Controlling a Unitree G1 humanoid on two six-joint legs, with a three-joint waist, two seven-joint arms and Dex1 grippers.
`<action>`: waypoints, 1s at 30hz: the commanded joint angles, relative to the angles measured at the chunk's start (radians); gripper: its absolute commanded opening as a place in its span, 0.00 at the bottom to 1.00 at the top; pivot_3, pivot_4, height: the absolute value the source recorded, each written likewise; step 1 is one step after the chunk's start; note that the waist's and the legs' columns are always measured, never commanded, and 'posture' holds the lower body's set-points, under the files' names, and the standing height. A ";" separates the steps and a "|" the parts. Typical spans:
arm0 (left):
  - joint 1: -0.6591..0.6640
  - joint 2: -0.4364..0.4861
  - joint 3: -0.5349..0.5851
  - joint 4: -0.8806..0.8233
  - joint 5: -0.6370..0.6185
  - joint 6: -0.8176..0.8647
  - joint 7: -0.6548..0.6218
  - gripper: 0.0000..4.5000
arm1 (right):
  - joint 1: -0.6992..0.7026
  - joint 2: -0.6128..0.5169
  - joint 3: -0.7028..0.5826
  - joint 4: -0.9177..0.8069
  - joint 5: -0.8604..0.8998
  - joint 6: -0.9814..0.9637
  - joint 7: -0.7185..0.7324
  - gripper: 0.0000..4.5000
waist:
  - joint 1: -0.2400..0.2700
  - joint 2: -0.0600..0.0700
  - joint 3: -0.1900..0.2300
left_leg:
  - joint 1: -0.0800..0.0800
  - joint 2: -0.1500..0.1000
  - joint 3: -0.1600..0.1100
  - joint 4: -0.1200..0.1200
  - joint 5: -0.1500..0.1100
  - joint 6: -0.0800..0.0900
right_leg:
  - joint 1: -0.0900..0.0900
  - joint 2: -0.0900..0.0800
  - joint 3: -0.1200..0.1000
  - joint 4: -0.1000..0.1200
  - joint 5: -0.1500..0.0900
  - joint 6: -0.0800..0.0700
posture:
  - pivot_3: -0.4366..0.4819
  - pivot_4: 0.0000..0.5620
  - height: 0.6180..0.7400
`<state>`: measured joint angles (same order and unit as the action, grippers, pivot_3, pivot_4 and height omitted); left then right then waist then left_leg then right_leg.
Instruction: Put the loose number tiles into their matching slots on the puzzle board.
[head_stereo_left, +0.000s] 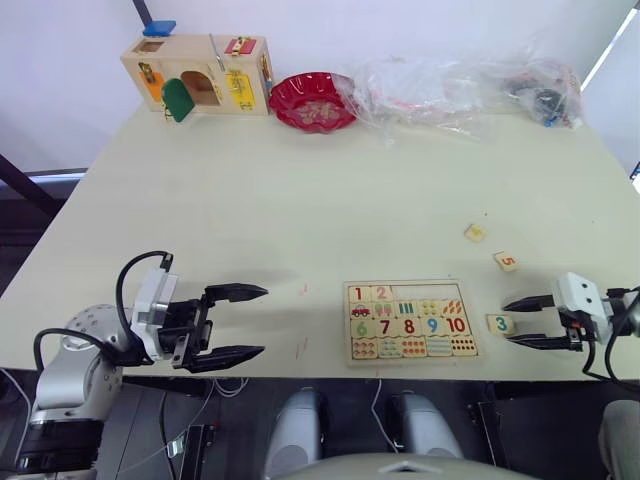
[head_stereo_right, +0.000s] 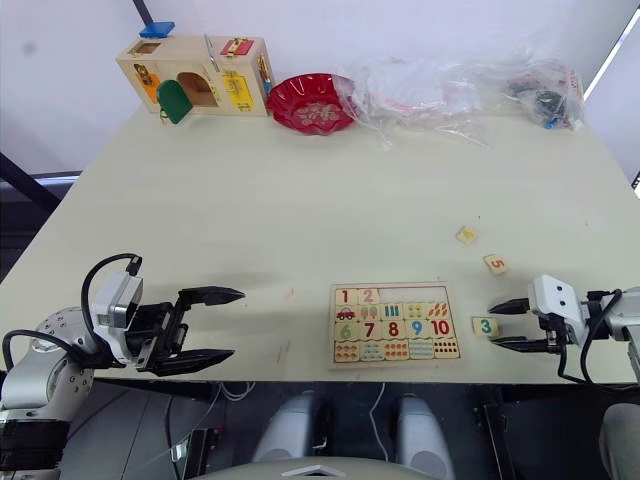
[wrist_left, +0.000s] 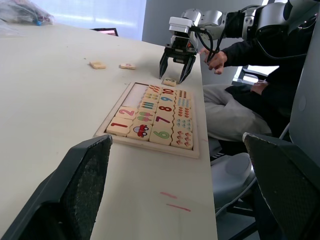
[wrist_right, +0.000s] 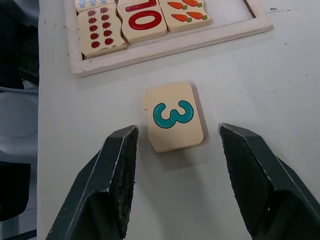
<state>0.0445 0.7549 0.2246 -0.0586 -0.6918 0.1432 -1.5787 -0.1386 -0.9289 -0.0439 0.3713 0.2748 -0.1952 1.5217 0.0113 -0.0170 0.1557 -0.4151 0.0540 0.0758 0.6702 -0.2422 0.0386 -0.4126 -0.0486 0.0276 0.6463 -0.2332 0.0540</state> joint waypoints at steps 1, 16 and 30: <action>-0.002 0.016 0.005 -0.027 -0.005 -0.004 -0.019 1.00 | -0.009 0.004 0.003 0.008 -0.006 -0.012 -0.003 0.60 | 0.000 0.000 0.000 | 0.000 0.000 0.000 0.000 0.000 0.000 | 0.000 0.000 0.000 0.000 0.000 0.000 | 0.48 0.27 1.00; 0.005 -0.002 0.015 -0.027 -0.010 -0.024 -0.013 1.00 | -0.022 0.021 0.009 0.013 -0.005 -0.012 -0.009 0.60 | -0.007 0.000 0.000 | 0.001 0.000 -0.001 0.000 0.000 0.000 | 0.000 0.000 0.000 0.001 0.000 0.000 | 0.48 0.27 1.00; 0.028 -0.017 0.023 -0.021 -0.017 -0.043 -0.014 1.00 | -0.036 0.030 0.015 0.025 -0.006 -0.011 -0.005 0.48 | -0.022 0.000 0.000 | 0.001 0.001 -0.001 0.000 0.000 0.000 | 0.001 0.000 0.000 0.001 0.000 0.000 | 0.48 0.27 1.00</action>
<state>0.0699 0.7389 0.2252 -0.0593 -0.6918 0.1186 -1.5776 -0.1681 -0.8999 -0.0343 0.3947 0.2743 -0.2028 1.5152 -0.0104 -0.0172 0.1556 -0.4145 0.0546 0.0744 0.6704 -0.2422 0.0385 -0.4121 -0.0484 0.0277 0.6471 -0.2331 0.0537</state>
